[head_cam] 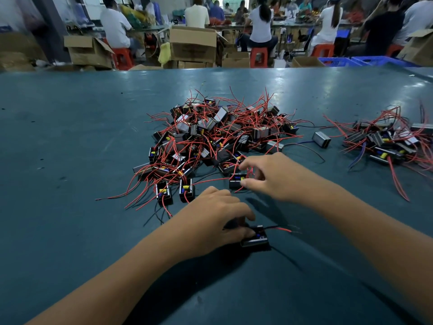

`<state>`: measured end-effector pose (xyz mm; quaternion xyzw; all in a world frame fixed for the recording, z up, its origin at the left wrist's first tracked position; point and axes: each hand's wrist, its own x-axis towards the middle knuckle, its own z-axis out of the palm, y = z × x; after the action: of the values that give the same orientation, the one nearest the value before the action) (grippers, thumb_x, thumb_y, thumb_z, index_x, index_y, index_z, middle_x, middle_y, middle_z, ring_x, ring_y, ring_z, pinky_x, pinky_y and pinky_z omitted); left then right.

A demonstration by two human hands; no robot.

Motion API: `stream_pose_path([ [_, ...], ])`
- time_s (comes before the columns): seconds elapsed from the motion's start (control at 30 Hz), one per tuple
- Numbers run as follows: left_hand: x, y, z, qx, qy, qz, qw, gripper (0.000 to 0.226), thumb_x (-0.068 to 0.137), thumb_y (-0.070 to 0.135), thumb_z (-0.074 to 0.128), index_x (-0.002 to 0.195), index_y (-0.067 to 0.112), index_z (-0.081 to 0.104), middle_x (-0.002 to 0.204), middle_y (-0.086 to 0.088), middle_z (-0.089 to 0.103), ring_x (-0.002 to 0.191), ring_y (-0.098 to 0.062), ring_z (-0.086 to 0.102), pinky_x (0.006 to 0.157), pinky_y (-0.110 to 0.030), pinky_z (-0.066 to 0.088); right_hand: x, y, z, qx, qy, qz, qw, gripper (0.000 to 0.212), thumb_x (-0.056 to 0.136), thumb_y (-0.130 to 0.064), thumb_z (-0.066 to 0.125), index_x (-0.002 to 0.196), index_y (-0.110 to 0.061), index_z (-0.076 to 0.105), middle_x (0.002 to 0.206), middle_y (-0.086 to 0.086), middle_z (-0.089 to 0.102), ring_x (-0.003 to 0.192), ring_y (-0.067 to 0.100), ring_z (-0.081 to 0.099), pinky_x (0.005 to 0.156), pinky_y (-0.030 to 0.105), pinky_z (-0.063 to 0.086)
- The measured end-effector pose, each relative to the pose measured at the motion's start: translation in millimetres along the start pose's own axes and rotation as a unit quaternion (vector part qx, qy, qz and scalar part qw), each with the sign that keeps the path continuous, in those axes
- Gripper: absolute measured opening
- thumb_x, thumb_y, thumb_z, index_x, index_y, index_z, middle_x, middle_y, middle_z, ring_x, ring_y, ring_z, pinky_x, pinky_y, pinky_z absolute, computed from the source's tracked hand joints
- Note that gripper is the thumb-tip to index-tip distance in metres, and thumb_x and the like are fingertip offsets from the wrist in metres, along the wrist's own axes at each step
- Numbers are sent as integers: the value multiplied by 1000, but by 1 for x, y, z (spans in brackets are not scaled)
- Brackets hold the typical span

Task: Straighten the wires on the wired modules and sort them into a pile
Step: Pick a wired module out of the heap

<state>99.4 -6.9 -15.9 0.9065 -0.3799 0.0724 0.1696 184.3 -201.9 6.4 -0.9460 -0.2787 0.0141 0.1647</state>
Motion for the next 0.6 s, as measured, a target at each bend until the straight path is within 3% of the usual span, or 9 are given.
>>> stream_pose_path([
  [0.1, -2, -1, -2, 9, -8, 7, 1000, 21, 95, 43, 57, 103, 29, 70, 86, 12, 65, 89, -10, 53, 84, -30, 33, 17, -5, 16, -129, 32, 32, 991, 50, 87, -61, 61, 128, -32, 58, 105, 0, 68, 104, 24, 61, 72, 34, 43],
  [0.27, -3, -7, -10, 26, -35, -12, 999, 15, 95, 39, 59, 103, 32, 70, 86, 12, 65, 89, -8, 52, 83, -27, 31, 29, -10, 16, -139, 62, 28, 988, 33, 84, -58, 65, 104, -31, 64, 93, -3, 63, 96, 24, 61, 66, 31, 39],
  [0.37, -6, -12, -17, 22, -56, -31, 998, 15, 95, 40, 60, 104, 34, 70, 90, 14, 65, 91, -5, 52, 87, -28, 32, 26, -7, -5, -24, 90, 14, 996, 31, 77, -56, 75, 93, -30, 67, 75, -12, 56, 77, 10, 58, 65, 28, 47],
  [0.47, -8, -14, -20, 41, -49, -43, 997, 16, 95, 41, 61, 106, 34, 68, 97, 15, 64, 98, -7, 53, 88, -28, 32, 16, -2, -24, 180, 185, 5, 966, 27, 76, -48, 81, 86, -25, 69, 64, -12, 56, 53, -4, 46, 53, 11, 36],
  [0.53, -8, -13, -20, 40, -4, -58, 997, 20, 94, 36, 66, 112, 29, 68, 105, 12, 61, 102, -10, 52, 91, -28, 34, 8, 2, -36, 254, 263, 9, 931, 25, 80, -44, 79, 88, -23, 69, 70, -12, 60, 55, -5, 47, 55, 8, 35],
  [0.6, -5, -5, -18, -11, 68, -78, 995, 22, 91, 19, 70, 113, 22, 69, 104, 12, 59, 99, -4, 52, 90, -19, 38, 0, 3, -49, 232, 330, 9, 915, 27, 82, -43, 77, 95, -21, 71, 82, -10, 64, 64, -8, 52, 61, 6, 37],
])
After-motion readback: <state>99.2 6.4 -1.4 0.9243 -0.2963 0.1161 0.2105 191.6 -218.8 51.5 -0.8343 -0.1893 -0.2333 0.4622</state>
